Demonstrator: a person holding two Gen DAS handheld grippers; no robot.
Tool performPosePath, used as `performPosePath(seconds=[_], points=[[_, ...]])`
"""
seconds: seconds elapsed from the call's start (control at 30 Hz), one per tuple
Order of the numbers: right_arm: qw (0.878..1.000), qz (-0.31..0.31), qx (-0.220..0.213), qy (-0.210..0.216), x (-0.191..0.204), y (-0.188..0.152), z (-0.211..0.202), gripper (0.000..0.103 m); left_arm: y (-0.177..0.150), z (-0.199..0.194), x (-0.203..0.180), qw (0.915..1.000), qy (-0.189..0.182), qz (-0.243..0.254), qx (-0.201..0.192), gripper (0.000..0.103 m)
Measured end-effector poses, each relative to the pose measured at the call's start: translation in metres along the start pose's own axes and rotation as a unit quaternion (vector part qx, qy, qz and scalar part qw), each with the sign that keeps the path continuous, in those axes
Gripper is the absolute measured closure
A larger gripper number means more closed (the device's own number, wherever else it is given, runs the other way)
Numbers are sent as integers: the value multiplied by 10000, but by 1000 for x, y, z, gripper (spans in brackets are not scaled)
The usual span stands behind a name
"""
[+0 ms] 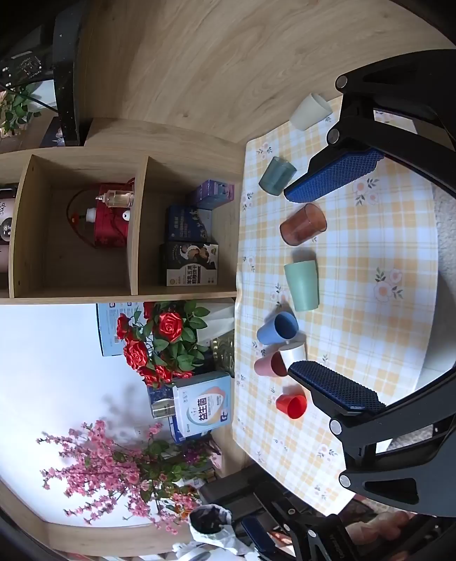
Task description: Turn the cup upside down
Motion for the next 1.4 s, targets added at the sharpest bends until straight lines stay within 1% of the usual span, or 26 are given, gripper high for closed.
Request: performPosePath(seconds=[0.23, 0.5, 0.63, 1.4], points=[[10000, 3, 18, -25, 1, 0, 0, 14, 0, 0, -1, 10000, -16, 11, 6, 6], [10000, 33, -13, -60, -9, 4, 0, 14, 0, -1, -2, 10000, -15, 6, 13, 6], [9999, 69, -51, -128, -7, 1, -1, 14, -2, 0, 1, 10000, -6, 3, 12, 6], [9998, 77, -52, -146, -8, 1, -2, 14, -5, 2, 5, 10000, 2, -36, 48, 6]])
Point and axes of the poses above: each gripper's, at about its wrist camera, not at the fingertips, and z roughly the way its jaws point, x to its left, y to its top, the point moved 7 cm from there along z, roughly the way its jaws point, and after that the axes turned 2 degrees about x, right-handed, at the moved point
